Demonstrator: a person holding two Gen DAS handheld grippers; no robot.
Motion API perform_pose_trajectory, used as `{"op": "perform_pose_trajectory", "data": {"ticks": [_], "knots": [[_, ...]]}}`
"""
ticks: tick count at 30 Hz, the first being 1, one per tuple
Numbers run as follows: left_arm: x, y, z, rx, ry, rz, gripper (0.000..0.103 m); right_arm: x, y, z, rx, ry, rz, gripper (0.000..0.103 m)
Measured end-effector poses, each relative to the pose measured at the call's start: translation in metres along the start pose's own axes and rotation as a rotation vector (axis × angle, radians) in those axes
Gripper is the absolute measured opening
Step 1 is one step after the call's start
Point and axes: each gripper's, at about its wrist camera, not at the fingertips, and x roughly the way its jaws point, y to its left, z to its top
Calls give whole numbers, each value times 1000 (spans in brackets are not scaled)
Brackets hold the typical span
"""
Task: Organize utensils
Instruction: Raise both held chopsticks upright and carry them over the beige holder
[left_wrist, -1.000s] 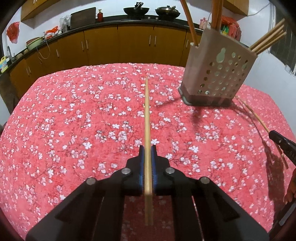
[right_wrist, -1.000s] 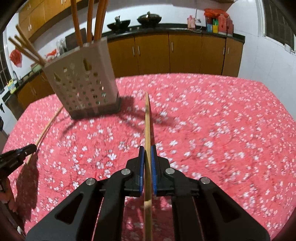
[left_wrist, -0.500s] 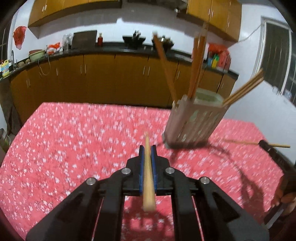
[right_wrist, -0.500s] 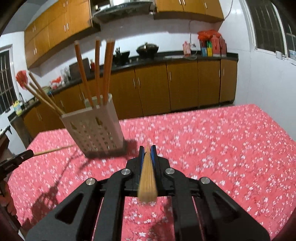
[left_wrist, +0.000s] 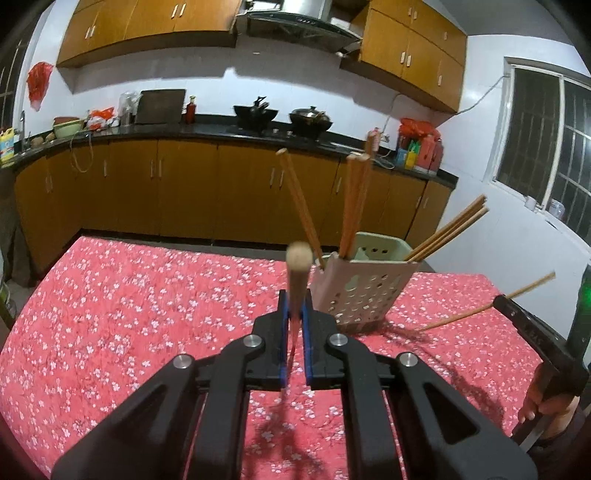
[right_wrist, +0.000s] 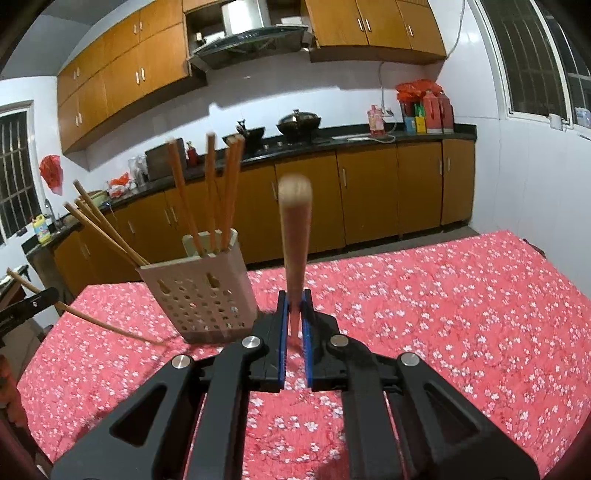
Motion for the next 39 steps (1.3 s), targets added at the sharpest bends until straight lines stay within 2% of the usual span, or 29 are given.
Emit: {"op": "perform_pose_trajectory", "data": {"ticks": [9,14,20,24,27,29,36,39], "knots": [[-30,-29,30,48,-82,-127,8,-42,20,45,19,-128,157,8],[-38,-39,45,54,-146,-138,8,-58,35,68,19,-200,224,8],[-45,-49,76,6,-266,-138,8,-53,55,84,-26,-254,222,8],[-47,-56,99,-18,-369,-116,8,-36,67,87,-59,-240,195,8],[-39,-64,110,-14,-436,-67,8,-16,73,89,-74,-197,174,8],[-32,-67,112,-8,-438,-49,8,-1,75,88,-81,-161,161,8],[7,-66,97,-18,-352,-25,8,24,80,80,-96,-90,134,8],[19,-61,92,-33,-316,-37,8,30,81,76,-87,-62,137,8]]}}
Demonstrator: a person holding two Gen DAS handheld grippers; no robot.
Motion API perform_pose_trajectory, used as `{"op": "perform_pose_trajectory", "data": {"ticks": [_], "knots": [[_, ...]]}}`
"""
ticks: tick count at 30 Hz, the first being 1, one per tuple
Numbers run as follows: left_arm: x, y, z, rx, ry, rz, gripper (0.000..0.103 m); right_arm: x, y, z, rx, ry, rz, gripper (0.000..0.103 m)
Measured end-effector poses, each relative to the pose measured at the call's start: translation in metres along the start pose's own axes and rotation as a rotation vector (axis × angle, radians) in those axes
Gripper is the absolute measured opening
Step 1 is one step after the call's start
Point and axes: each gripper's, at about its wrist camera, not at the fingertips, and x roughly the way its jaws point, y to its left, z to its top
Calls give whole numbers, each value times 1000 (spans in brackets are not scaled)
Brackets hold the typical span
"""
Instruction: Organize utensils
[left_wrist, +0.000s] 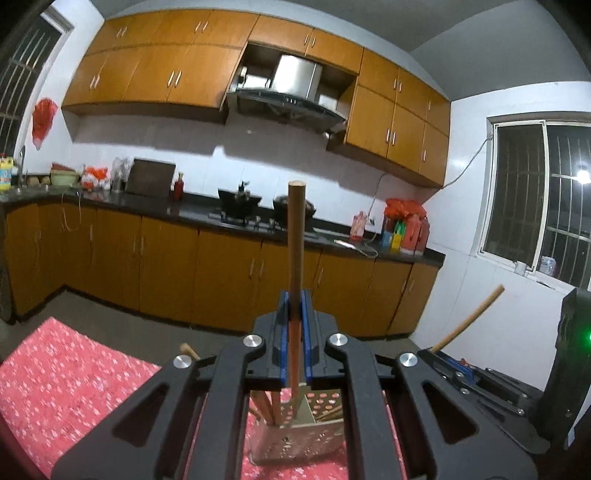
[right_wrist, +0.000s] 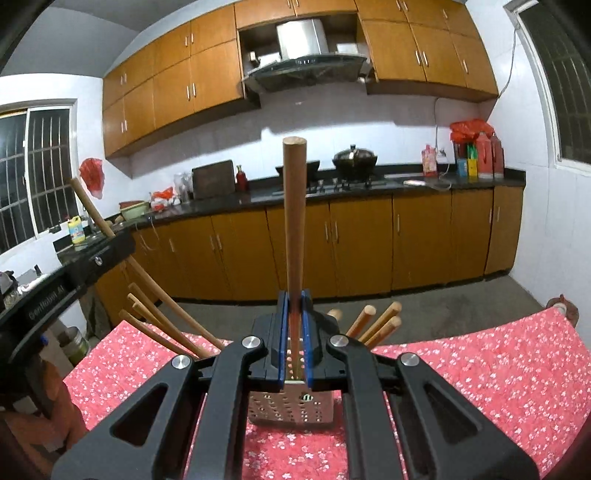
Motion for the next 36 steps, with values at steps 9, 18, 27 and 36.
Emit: {"op": "perform_pose_trajectory", "data": {"ticks": [9,18,27,36], "knots": [[8,7,-12,9,22,8,11,-3,4,2,-15,-9,5,9],[-25,21,3,-37,-42,15,32,-45,-6,9,38,-113,0,32],[-68,40,-17,-18,-16,68,60,-71,-6,-18,-7,-141,-82,75],[-111,40,-66,97,44,134,99,-92,9,-62,-50,-146,-149,101]]}}
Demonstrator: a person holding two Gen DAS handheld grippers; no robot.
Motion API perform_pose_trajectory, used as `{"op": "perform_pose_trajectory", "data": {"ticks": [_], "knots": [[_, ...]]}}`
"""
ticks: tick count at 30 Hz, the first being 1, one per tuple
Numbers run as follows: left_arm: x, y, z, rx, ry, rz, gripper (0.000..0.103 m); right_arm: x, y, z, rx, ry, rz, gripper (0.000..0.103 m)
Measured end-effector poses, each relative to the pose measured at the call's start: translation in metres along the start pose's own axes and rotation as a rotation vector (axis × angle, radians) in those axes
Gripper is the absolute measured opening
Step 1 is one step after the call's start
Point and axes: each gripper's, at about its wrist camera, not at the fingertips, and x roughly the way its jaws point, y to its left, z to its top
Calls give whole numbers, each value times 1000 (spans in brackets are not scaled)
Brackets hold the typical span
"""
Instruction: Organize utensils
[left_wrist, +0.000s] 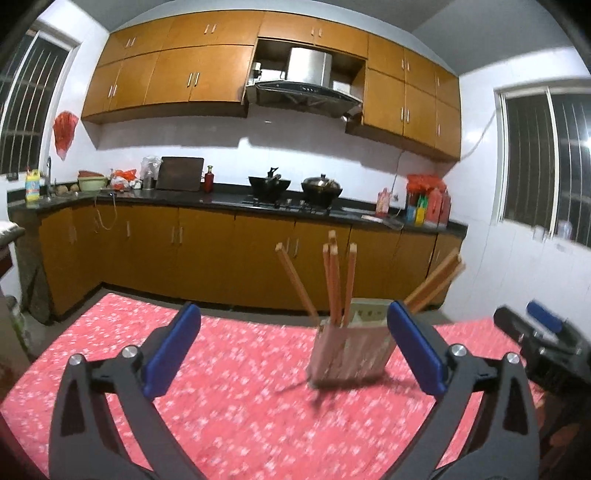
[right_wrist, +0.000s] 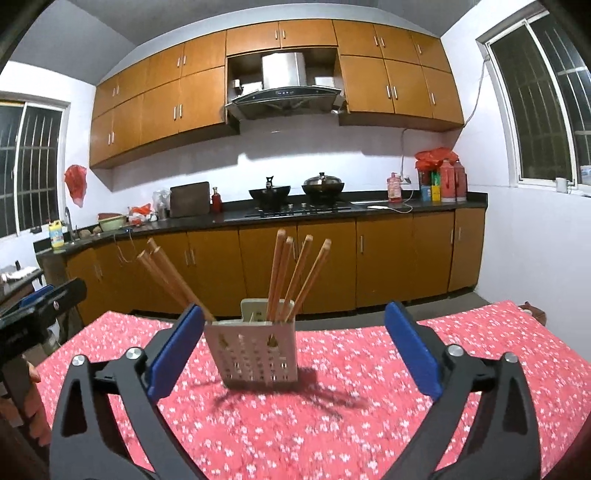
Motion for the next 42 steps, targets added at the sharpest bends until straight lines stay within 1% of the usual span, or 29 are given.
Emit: {"op": "perform_pose_trajectory", "data": {"ticks": [3,8,16,21,28,42], "knots": [[-10,-5,-17,43,23,27,99,-10,9,-12,-44,-2,-14,101],[-23,-8,-41,67,57,56,99,-23,19,-34,-101,11,-43,101],[-41,-5,-69,81,60,61,99,-33,10,-62,-66,57,-43,101],[-43,-2,-76,75,72,60,99,-36,7,-72,-41,76,-55,101],[-47,-4,-89,97,75,63,99,-39,7,-81,-46,86,-62,101],[-47,-3,-98,88,95,61,99,-43,4,-94,-45,112,-57,101]]}}
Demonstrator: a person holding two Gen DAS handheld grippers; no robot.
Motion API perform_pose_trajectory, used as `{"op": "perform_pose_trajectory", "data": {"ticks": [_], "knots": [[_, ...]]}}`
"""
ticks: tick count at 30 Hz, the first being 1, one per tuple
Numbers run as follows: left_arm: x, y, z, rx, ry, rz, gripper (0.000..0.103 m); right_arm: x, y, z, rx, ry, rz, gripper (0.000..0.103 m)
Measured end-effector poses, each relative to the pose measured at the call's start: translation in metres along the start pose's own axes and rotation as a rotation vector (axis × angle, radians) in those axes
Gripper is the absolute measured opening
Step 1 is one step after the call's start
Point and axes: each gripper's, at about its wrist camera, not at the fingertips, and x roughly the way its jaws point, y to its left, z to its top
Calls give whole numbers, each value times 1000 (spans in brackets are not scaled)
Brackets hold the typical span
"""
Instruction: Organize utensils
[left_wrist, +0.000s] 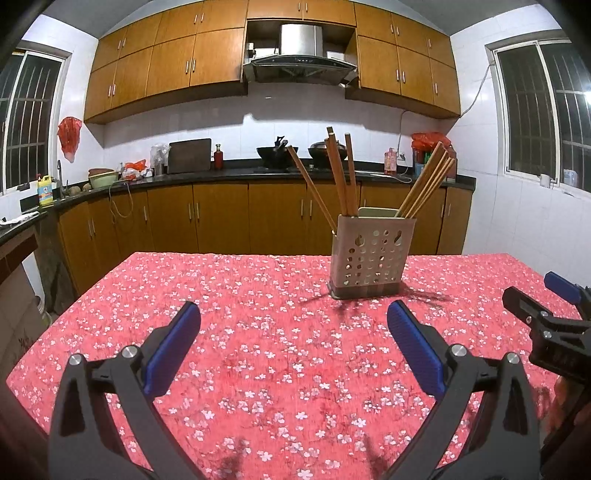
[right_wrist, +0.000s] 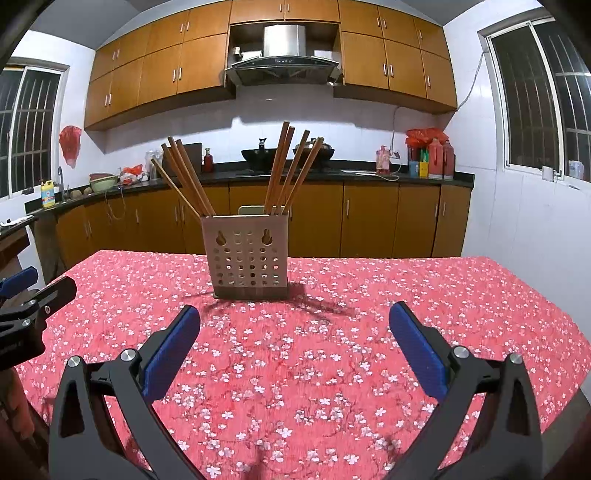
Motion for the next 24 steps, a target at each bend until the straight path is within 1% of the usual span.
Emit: {"op": "perform_pose_trajectory", "data": {"ticks": [24], "knots": [[0,-6,-6,-10,11,-8,99,-1,-4,-1,0,12,-2,101]]}}
